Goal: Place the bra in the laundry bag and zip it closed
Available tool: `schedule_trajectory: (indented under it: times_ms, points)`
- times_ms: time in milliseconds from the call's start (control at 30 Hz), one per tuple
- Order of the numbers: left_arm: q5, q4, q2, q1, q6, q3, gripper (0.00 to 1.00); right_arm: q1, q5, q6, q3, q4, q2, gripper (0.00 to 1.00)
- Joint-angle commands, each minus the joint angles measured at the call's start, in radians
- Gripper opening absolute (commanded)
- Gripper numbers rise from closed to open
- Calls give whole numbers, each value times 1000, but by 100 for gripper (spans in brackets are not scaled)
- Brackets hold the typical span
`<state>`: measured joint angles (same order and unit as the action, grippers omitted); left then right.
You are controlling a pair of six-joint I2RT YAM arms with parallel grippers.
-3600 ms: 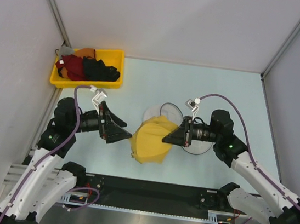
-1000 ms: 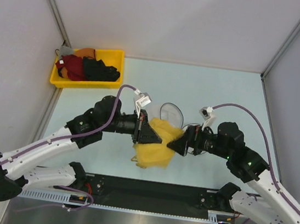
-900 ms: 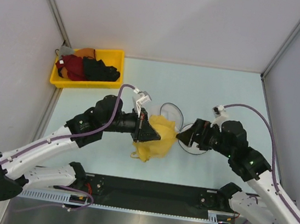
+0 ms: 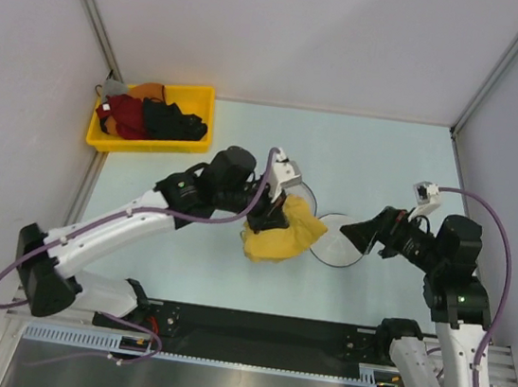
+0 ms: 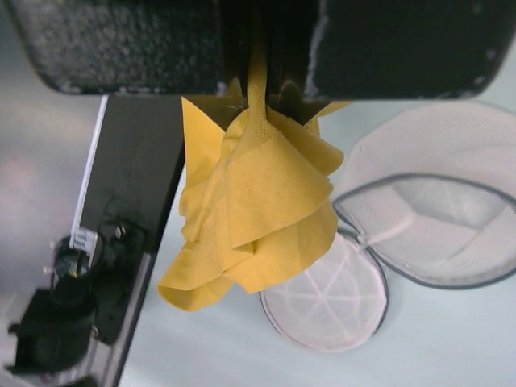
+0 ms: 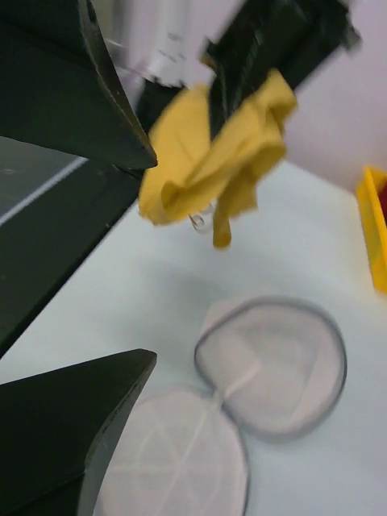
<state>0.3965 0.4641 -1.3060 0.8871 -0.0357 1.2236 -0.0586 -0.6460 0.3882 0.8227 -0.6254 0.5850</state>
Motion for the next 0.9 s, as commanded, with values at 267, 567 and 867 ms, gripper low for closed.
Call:
schedule_trajectory:
  times_ms: [267,567,867]
  points:
    - [409,119,332,9,148,-159,0,-818,15,-251,148,239,191,100]
    - [389,200,406,10,151,-164,0,-985,299,-475,365,168,398,100]
    - [409,199,410,10,161,-164,0,-975,77,-483,373,219,487,100]
